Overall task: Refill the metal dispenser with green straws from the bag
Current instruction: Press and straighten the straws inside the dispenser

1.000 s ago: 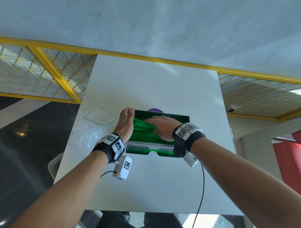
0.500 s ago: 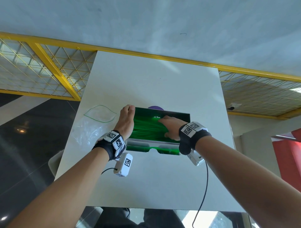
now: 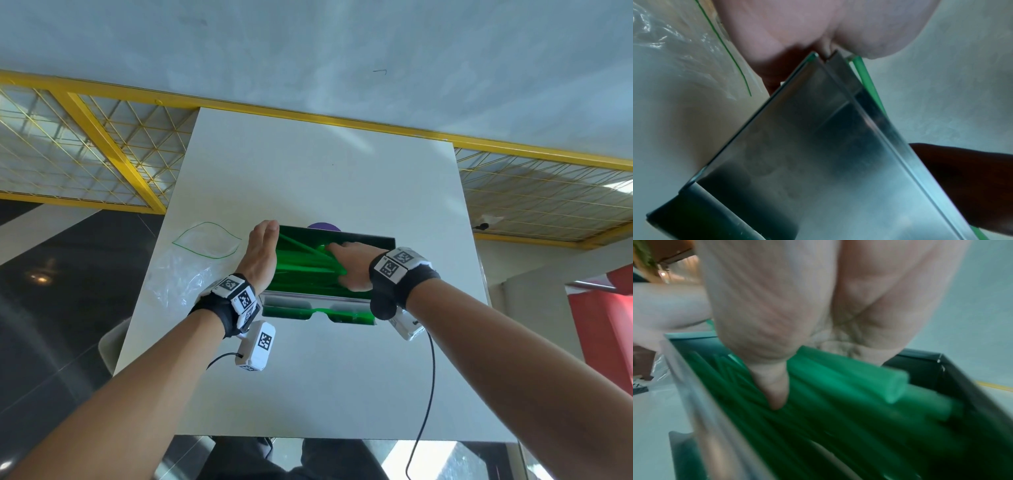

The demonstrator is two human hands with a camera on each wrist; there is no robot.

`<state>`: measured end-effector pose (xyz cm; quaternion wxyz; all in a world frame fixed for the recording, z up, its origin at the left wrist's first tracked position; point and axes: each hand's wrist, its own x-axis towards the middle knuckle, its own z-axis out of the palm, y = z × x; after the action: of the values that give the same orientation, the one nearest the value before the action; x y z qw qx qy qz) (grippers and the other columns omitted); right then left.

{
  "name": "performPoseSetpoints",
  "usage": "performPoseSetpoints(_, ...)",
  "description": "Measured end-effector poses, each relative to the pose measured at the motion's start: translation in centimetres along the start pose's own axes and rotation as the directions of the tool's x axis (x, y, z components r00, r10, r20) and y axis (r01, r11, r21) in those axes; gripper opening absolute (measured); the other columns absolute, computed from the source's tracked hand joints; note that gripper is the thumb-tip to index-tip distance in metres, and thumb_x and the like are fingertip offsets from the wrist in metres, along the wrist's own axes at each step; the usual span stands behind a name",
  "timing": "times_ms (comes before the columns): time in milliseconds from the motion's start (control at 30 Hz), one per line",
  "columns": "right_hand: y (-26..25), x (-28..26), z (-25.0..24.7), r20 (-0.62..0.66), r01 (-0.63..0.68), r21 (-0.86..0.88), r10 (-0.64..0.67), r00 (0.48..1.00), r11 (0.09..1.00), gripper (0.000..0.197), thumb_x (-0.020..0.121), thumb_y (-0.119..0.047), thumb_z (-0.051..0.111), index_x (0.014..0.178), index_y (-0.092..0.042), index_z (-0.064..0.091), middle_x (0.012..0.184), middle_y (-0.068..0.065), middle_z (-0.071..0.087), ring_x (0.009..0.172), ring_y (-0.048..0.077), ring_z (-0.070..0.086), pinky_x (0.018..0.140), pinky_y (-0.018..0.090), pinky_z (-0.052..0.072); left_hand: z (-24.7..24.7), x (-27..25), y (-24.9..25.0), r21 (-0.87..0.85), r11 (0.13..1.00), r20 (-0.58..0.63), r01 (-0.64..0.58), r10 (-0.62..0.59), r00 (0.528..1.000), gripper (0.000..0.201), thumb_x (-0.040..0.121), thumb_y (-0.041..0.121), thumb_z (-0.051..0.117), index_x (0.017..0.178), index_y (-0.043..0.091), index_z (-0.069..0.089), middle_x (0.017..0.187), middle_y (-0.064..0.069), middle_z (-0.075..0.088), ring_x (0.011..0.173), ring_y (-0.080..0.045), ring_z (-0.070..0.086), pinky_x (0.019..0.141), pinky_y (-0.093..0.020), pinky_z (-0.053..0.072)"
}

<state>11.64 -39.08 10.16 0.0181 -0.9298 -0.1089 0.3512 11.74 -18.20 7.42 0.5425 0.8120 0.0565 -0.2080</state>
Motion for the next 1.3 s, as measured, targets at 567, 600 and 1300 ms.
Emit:
performPoseSetpoints(567,-2.8,0.9,-0.4,-0.065,0.31,-0.137,-0.321,0.945,0.941,0.041,0.096,-0.024,0.059,0.136,-0.029,0.058,0.154,-0.004,0.041,0.138,0.025,0.038,0.111,0.047,0.036,0.1,0.3,-0.2,-0.001,0.999,-0.002,0.042,-0.042,0.999,0.068,0.1,0.058,0.005,0.159,0.024,0.013,0.167,0.003,0.007,0.151,-0.008,0.01,0.104,-0.017,0.004)
performPoseSetpoints(600,-2.6,0.8,-0.5,-0.116,0.307,-0.116,-0.32,0.94,0.945,0.039,0.096,-0.026,0.058,0.135,-0.027,0.06,0.153,-0.003,0.042,0.138,0.025,0.037,0.112,0.045,0.035,0.0,0.4,-0.3,-0.003,0.999,0.0,0.04,-0.04,0.999,0.069,0.1,0.059,0.005,0.158,0.024,0.014,0.167,0.003,0.009,0.151,-0.009,0.012,0.105,-0.018,0.006)
performPoseSetpoints(1300,-3.0,1.9,-1.1,0.057,0.091,-0.11,-0.085,0.995,0.99,0.031,0.095,-0.03,0.059,0.126,-0.031,0.064,0.118,0.007,0.064,0.103,0.028,0.064,0.069,0.03,0.041,-0.1,0.5,-0.4,-0.01,1.0,0.005,0.011,-0.011,1.0,0.066,0.101,0.056,0.009,0.156,0.021,0.018,0.163,-0.001,0.019,0.147,-0.015,0.025,0.105,-0.022,0.017)
